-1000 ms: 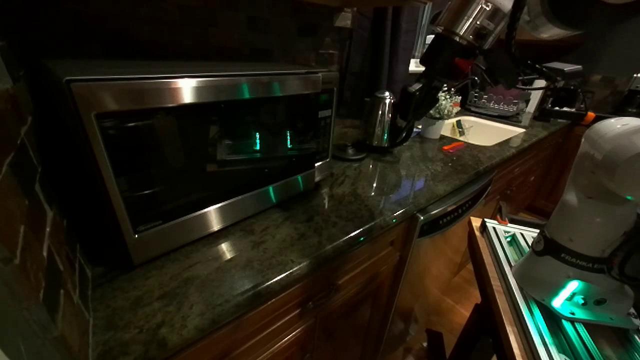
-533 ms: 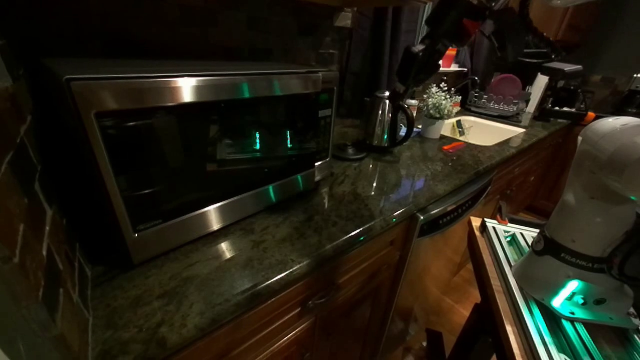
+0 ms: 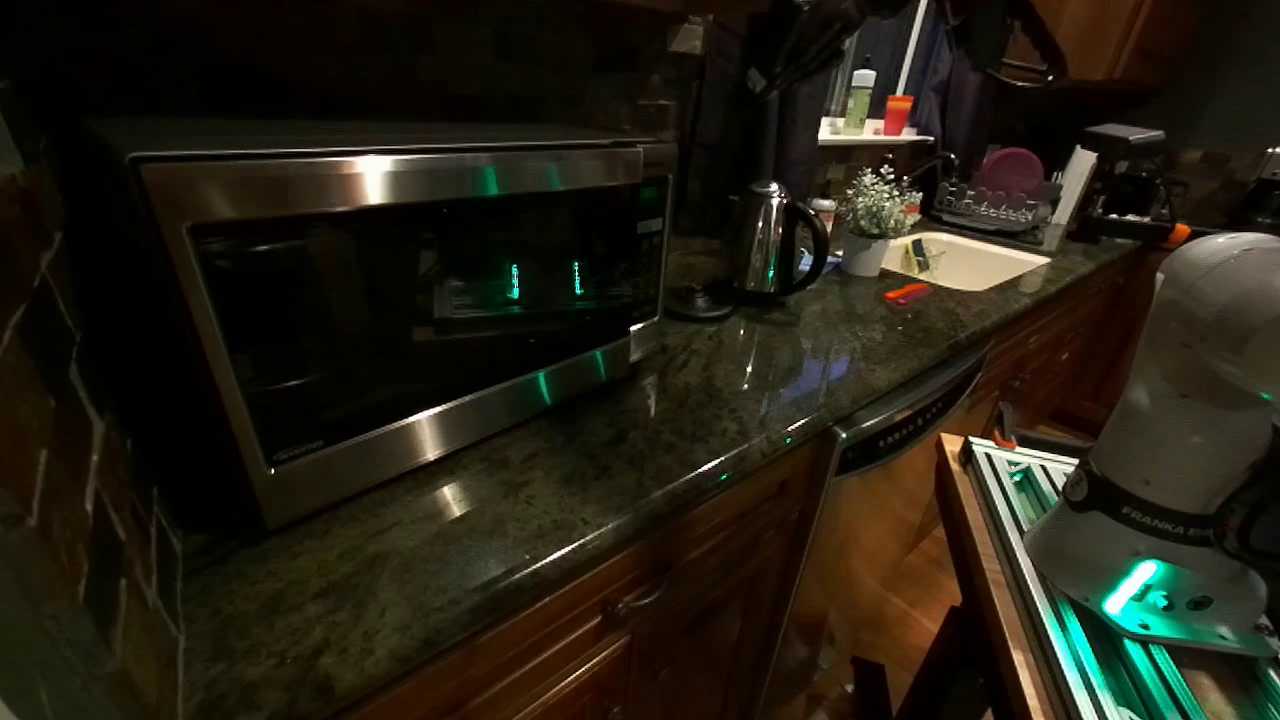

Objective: Open the microwave door

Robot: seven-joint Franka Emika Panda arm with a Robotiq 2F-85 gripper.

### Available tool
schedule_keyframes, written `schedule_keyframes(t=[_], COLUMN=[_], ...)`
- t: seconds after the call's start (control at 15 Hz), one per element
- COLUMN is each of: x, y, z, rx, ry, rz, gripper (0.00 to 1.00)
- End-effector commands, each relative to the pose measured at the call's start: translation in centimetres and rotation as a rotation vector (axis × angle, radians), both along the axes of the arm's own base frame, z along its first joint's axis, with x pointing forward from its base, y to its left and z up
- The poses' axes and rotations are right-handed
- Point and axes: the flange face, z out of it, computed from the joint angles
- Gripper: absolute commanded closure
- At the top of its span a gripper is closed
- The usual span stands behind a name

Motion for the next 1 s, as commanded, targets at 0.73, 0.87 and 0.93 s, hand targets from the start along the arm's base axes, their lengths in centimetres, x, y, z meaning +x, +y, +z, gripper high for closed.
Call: schedule_keyframes(t=[0.73, 0.87, 0.93], x=[9.7, 10.6, 10.9], y=[-2.8, -3.0, -3.0], z=[-3.1, -3.5, -3.7], rx=[-0.172, -0.174, -0.177], ry=[-0.195, -0.195, -0.190], rz=[0.017, 0.013, 0.008], gripper=[1.00, 1.00, 1.00])
